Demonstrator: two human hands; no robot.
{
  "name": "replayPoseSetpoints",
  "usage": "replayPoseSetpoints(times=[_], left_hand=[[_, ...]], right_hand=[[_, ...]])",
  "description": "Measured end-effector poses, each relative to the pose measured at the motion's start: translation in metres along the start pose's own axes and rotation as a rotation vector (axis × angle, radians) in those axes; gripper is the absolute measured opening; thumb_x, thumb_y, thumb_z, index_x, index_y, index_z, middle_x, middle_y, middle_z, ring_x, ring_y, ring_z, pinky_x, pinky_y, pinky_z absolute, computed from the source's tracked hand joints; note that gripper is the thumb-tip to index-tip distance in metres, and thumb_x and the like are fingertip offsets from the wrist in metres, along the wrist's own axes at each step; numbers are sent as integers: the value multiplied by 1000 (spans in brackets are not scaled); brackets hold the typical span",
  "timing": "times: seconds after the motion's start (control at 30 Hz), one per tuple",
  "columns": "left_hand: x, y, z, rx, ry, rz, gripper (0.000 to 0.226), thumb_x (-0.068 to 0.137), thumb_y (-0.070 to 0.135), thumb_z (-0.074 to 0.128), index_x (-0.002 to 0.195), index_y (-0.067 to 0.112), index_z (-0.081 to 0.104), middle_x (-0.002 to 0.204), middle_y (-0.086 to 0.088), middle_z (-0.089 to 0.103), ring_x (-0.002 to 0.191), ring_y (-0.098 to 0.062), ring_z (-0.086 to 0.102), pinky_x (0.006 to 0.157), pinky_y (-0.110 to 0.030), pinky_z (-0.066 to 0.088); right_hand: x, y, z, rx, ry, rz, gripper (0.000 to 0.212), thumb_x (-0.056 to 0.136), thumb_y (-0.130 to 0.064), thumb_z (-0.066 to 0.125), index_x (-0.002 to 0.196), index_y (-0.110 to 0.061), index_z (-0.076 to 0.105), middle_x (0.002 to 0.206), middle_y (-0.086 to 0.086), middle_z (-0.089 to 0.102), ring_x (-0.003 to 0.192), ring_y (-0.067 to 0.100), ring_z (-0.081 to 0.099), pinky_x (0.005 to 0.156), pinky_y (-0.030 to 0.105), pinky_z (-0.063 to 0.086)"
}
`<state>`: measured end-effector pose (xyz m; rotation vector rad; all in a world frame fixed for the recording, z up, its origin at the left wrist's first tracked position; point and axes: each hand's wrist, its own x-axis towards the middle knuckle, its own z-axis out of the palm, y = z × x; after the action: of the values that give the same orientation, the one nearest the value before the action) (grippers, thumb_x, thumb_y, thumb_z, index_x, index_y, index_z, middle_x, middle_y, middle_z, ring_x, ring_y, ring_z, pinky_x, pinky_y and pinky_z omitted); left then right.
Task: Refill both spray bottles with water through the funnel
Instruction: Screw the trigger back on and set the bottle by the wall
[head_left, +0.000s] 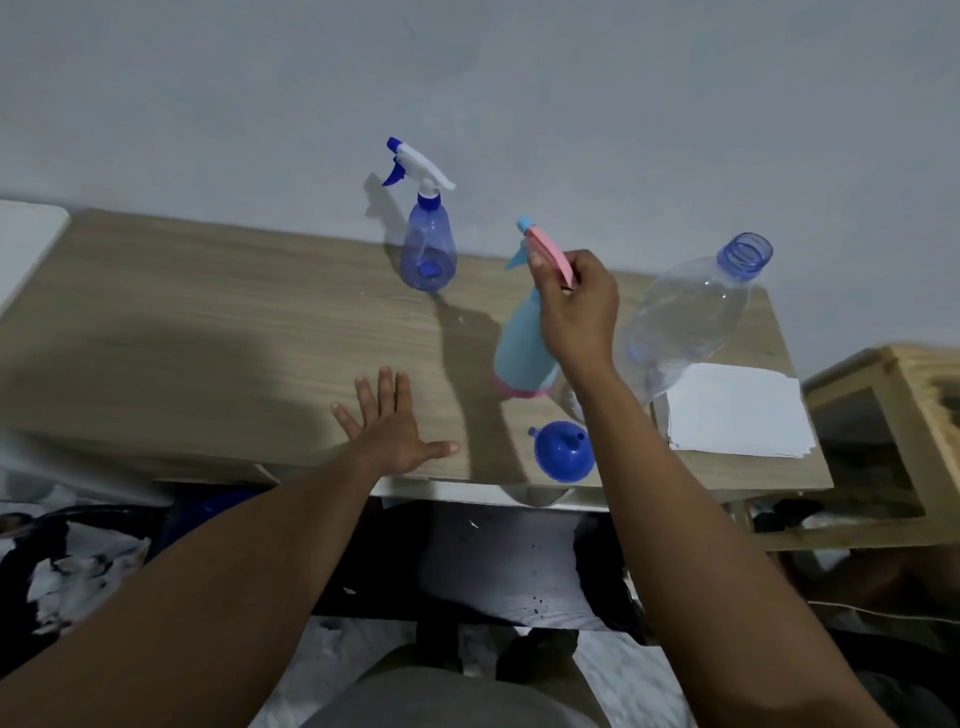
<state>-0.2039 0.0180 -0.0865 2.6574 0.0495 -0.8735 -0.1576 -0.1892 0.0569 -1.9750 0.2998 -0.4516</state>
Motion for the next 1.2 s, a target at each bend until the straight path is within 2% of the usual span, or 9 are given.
replayPoseSetpoints(times=[0.17, 0.27, 0.33, 0.67, 0.8, 0.9, 0.97, 1.03, 1.2], left_hand=[[7, 1, -2, 18, -43, -16, 142, 56, 90, 55, 146, 23, -32, 148, 4, -47, 135, -33, -45, 105, -70, -18], [8, 1, -4, 21, -52, -14, 141, 58, 88, 56, 145, 23, -34, 148, 3, -48, 134, -34, -45, 105, -71, -19], [9, 1, -4, 26, -59, -16, 143, 56, 89, 56, 145, 23, -34, 147, 3, -48, 133, -34, -47, 104, -71, -19], [11, 3, -5, 23, -53, -56, 146, 51, 89, 58, 146, 24, -32, 149, 4, -46, 133, -32, -46, 103, -69, -23], [12, 3, -4, 24, -47, -64, 147, 49, 89, 57, 146, 24, -32, 148, 5, -47, 132, -32, -47, 102, -69, -24], [11, 1, -4, 18, -36, -49, 146, 50, 90, 57, 146, 24, -32, 149, 4, -46, 133, -32, -47, 102, -69, -24], [11, 0, -3, 15, -34, -37, 146, 49, 91, 55, 145, 24, -33, 148, 4, -47, 132, -32, -47, 102, -69, -24], [11, 0, -3, 24, -30, -38, 147, 48, 93, 52, 145, 25, -34, 147, 5, -48, 131, -32, -48, 102, -69, -25], [9, -2, -4, 16, -49, -23, 145, 51, 93, 53, 144, 26, -35, 146, 6, -50, 131, -30, -49, 104, -69, -22]], right_hand=[[56, 9, 34, -148, -44, -17, 19, 90, -30, 68, 91, -12, 74, 80, 1, 70, 71, 15, 59, 56, 15, 35], [85, 19, 53, -251, -85, 1, 18, 89, -24, 66, 99, -11, 75, 96, 8, 75, 89, 25, 66, 71, 28, 44], [102, 22, 63, -297, -106, -12, 18, 90, -19, 64, 101, -9, 74, 100, 11, 74, 94, 28, 67, 72, 27, 43], [144, 8, 99, -372, -195, -70, 20, 84, -4, 56, 94, -4, 73, 92, 15, 70, 76, 21, 57, 64, 26, 38], [149, 11, 100, -336, -211, -88, 22, 84, -6, 55, 97, -5, 73, 93, 17, 70, 85, 30, 64, 64, 28, 39], [150, 12, 99, -328, -213, -100, 34, 87, -9, 60, 120, -7, 67, 115, 18, 66, 106, 32, 63, 85, 33, 48], [144, 13, 94, -317, -212, -95, 59, 89, -14, 67, 145, -11, 47, 136, 15, 54, 124, 28, 54, 101, 32, 44], [131, 15, 85, -289, -169, -134, 72, 89, -16, 70, 152, -12, 34, 144, 14, 44, 131, 28, 46, 102, 24, 36], [59, 31, 57, -181, -134, -248, 58, 87, -4, 66, 140, -2, 45, 134, 18, 47, 124, 28, 49, 98, 8, 25]])
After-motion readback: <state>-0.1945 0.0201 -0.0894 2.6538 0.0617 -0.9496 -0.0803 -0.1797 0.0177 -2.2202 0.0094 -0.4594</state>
